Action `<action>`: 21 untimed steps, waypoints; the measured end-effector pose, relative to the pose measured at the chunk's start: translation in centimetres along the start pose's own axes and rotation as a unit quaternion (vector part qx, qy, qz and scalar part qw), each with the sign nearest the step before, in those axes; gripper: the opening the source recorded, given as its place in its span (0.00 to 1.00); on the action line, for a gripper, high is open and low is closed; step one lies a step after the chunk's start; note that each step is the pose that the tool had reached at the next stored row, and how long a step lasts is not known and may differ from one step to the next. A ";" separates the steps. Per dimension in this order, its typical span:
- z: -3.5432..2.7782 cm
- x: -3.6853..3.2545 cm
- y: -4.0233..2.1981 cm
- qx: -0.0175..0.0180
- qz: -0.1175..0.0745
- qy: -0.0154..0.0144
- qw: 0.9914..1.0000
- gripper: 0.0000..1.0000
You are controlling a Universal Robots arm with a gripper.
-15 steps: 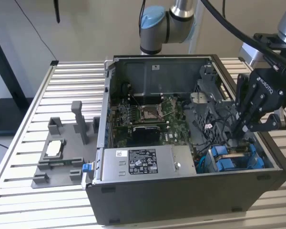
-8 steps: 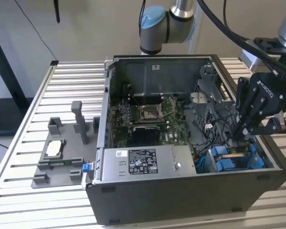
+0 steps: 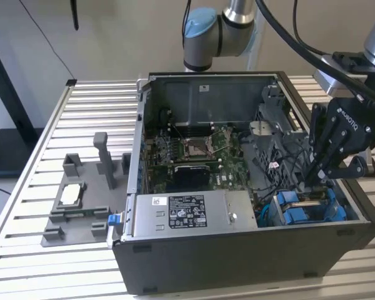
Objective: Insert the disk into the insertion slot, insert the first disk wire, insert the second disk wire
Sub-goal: 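Insert the second disk wire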
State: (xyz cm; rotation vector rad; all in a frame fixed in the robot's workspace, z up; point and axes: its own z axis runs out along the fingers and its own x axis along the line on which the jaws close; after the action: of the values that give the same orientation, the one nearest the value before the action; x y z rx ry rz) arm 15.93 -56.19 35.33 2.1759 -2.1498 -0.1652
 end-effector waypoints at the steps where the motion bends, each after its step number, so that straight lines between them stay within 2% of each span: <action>1: 0.01 0.00 0.00 0.000 0.000 0.000 1.000 0.16; 13: 0.37 0.28 -0.16 0.000 0.000 0.000 1.000 0.16; 21: 0.67 0.52 -0.29 0.000 0.001 -0.005 1.000 0.16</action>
State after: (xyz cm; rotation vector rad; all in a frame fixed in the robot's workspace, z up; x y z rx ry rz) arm 16.14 -56.70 34.62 2.1765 -2.1580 -0.1758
